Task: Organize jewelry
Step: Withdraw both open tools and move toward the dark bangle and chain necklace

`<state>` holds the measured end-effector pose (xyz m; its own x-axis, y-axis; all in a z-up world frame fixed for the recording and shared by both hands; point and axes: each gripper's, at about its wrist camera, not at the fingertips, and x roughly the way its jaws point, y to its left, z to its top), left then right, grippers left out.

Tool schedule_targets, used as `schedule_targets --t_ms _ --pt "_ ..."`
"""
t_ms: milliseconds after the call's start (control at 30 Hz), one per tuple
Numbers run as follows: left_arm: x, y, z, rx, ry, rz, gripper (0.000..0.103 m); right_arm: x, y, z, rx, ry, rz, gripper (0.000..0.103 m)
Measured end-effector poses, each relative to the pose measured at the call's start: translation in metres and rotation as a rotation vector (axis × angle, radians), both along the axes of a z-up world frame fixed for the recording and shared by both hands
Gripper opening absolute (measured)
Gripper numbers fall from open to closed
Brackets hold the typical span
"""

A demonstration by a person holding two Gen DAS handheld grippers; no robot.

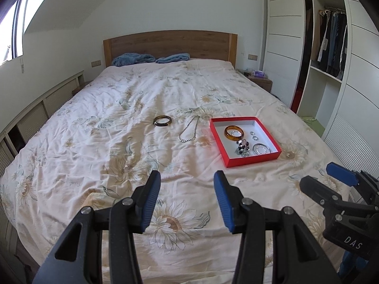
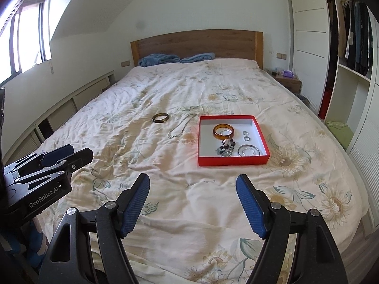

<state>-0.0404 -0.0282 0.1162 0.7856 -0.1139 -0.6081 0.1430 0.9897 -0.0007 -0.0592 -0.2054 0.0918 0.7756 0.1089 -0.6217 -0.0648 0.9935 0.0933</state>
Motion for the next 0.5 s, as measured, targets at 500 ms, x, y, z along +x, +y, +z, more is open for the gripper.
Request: schedule_targets --t_ms 500 --pt "-0.005 0.009 0.004 -0.01 -0.015 0.015 0.045 -0.004 0.011 0.003 -0.025 -0.019 0.009 0.075"
